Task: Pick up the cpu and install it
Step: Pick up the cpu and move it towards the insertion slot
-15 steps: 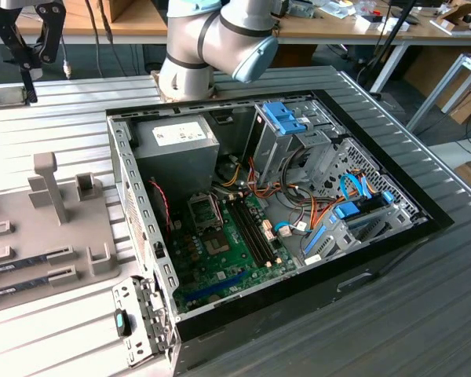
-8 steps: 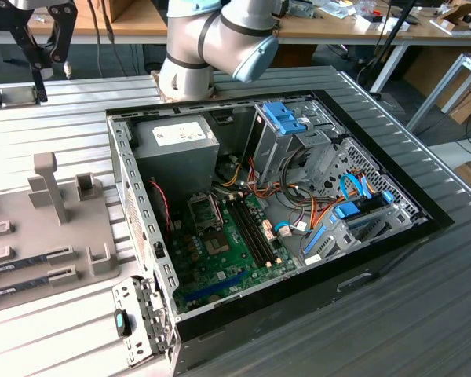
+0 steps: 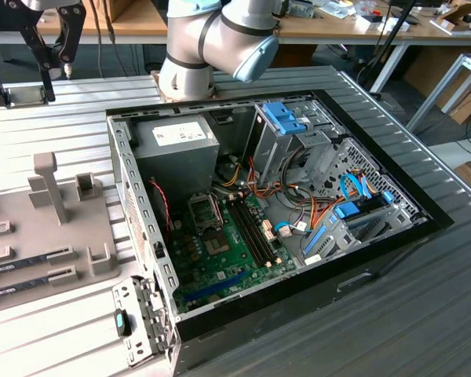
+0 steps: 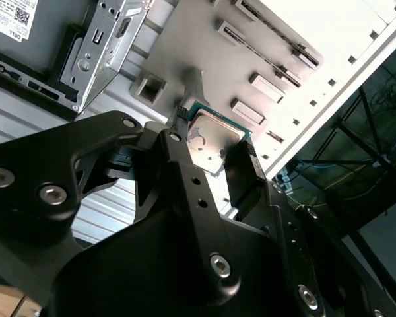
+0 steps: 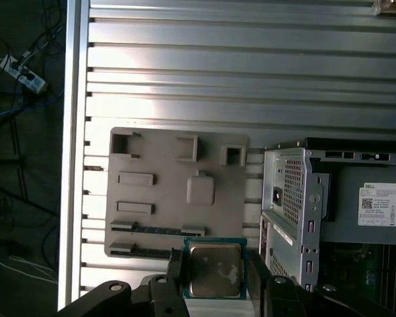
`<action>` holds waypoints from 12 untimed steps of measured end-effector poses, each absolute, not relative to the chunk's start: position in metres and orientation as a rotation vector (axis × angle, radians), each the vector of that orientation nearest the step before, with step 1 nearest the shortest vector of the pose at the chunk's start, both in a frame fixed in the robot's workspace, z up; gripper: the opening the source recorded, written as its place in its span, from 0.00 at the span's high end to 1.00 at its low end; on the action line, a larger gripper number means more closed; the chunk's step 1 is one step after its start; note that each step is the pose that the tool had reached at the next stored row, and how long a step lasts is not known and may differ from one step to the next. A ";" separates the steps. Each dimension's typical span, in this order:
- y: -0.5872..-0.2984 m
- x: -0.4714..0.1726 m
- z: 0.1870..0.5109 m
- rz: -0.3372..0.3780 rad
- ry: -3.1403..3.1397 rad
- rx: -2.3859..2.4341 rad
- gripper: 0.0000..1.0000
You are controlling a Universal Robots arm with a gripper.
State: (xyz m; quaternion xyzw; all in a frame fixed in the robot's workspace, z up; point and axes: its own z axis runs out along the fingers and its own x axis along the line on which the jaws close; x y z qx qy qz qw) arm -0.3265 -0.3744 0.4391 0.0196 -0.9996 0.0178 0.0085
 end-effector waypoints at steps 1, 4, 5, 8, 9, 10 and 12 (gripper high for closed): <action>-0.374 -0.326 0.439 0.056 -3.124 0.061 0.53; -0.374 -0.322 0.439 0.056 -3.124 0.061 0.53; -0.374 -0.320 0.439 0.056 -3.124 0.061 0.53; -0.374 -0.317 0.439 0.056 -3.124 0.061 0.53; -0.374 -0.316 0.439 0.056 -3.124 0.061 0.53; -0.374 -0.315 0.439 0.056 -3.124 0.061 0.53; -0.374 -0.312 0.439 0.056 -3.124 0.061 0.53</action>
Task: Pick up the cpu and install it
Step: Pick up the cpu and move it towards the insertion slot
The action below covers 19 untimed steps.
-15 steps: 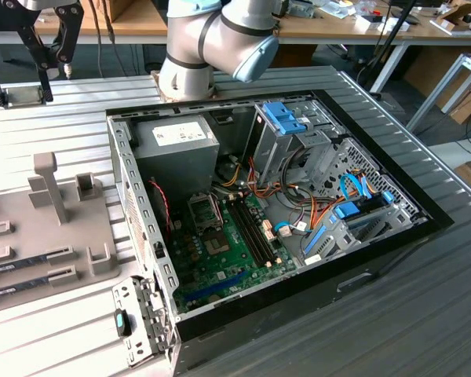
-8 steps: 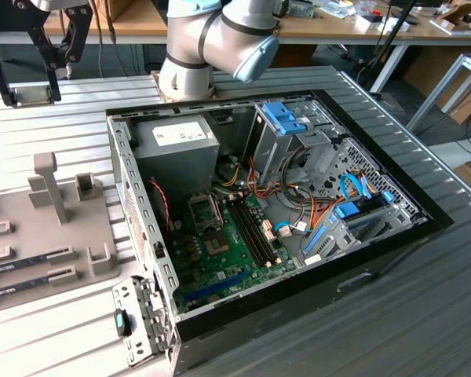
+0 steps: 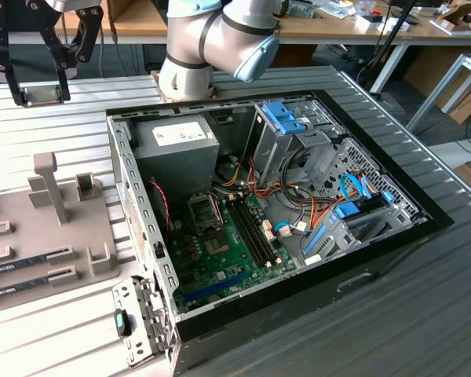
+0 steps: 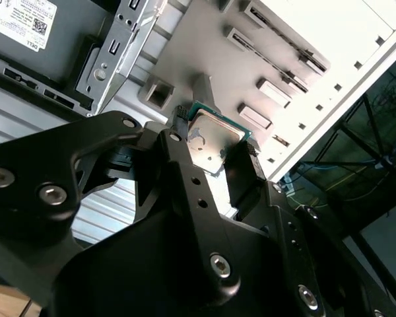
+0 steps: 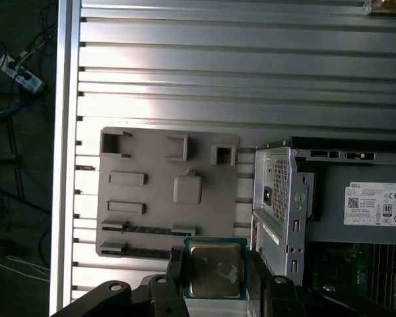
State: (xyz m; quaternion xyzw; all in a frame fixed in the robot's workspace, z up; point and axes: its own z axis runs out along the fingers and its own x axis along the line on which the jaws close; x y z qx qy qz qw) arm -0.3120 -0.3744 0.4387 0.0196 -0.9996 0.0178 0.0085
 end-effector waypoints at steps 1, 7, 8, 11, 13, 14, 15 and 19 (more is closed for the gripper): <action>-0.374 -0.311 0.439 0.056 -3.124 0.061 0.53; -0.374 -0.304 0.438 0.056 -3.124 0.061 0.53; -0.374 -0.303 0.438 0.056 -3.124 0.061 0.53; -0.374 -0.299 0.438 0.056 -3.124 0.061 0.53; -0.374 -0.297 0.438 0.056 -3.123 0.061 0.53; -0.374 -0.296 0.438 0.056 -3.124 0.061 0.53; -0.374 -0.295 0.438 0.056 -3.123 0.061 0.53; -0.374 -0.292 0.438 0.056 -3.124 0.061 0.53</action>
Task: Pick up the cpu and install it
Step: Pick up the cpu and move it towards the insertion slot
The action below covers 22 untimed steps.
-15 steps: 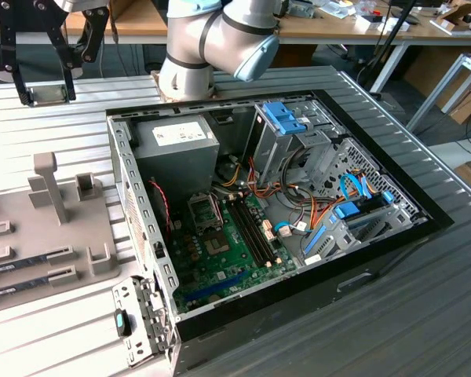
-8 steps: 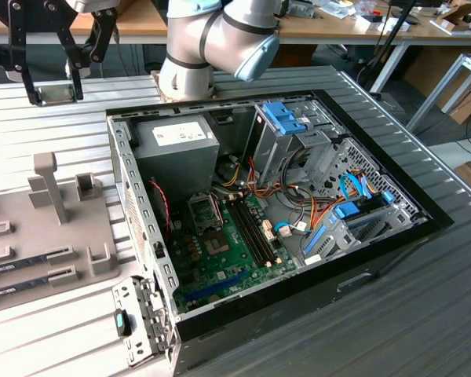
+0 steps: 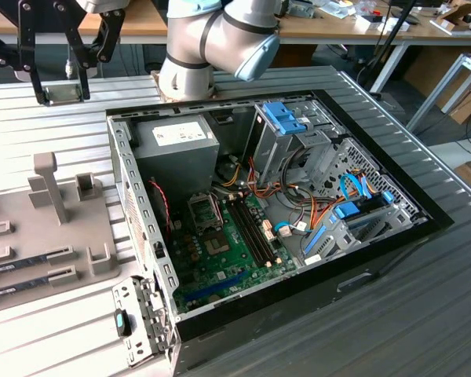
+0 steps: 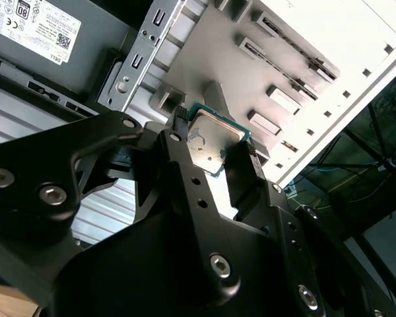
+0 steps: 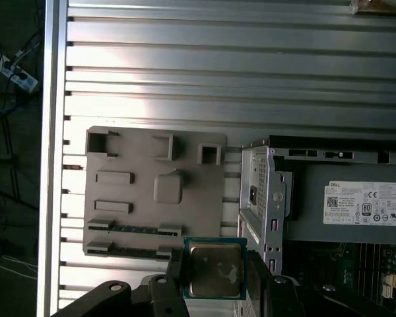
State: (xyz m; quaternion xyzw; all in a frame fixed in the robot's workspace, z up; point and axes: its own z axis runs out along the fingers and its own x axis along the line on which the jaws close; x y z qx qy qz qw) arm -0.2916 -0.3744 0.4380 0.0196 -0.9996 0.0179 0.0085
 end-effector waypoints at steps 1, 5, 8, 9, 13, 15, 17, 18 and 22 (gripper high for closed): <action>-0.374 -0.291 0.438 0.056 -3.123 0.061 0.53; -0.374 -0.285 0.438 0.056 -3.124 0.061 0.53; -0.374 -0.282 0.438 0.056 -3.124 0.061 0.53; -0.374 -0.282 0.438 0.056 -3.123 0.061 0.53; -0.374 -0.278 0.437 0.056 -3.124 0.061 0.53; -0.374 -0.275 0.437 0.056 -3.124 0.061 0.53; -0.374 -0.271 0.437 0.056 -3.124 0.061 0.53; -0.374 -0.270 0.437 0.056 -3.124 0.061 0.53; -0.374 -0.266 0.437 0.056 -3.124 0.061 0.53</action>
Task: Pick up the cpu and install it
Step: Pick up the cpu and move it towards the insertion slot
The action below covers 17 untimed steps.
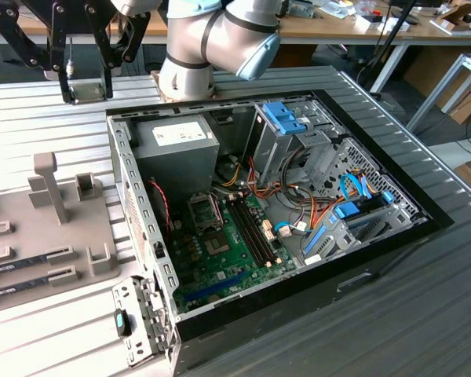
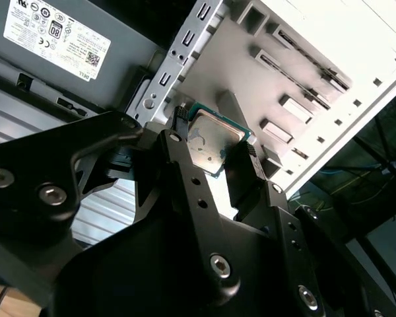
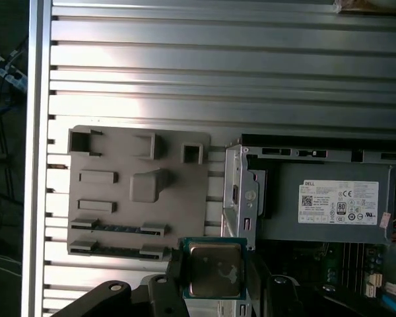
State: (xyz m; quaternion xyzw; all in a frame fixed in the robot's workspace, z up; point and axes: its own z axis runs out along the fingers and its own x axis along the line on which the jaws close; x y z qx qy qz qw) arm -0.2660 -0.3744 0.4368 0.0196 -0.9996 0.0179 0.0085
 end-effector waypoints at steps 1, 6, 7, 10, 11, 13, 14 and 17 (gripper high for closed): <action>-0.374 -0.264 0.437 0.056 -3.123 0.061 0.53; -0.374 -0.258 0.436 0.056 -3.124 0.061 0.53; -0.374 -0.257 0.436 0.056 -3.124 0.061 0.53; -0.374 -0.254 0.436 0.056 -3.124 0.061 0.53; -0.374 -0.253 0.436 0.056 -3.124 0.061 0.53; -0.374 -0.251 0.436 0.056 -3.124 0.061 0.53; -0.374 -0.250 0.435 0.056 -3.124 0.061 0.53; -0.374 -0.247 0.435 0.056 -3.124 0.061 0.53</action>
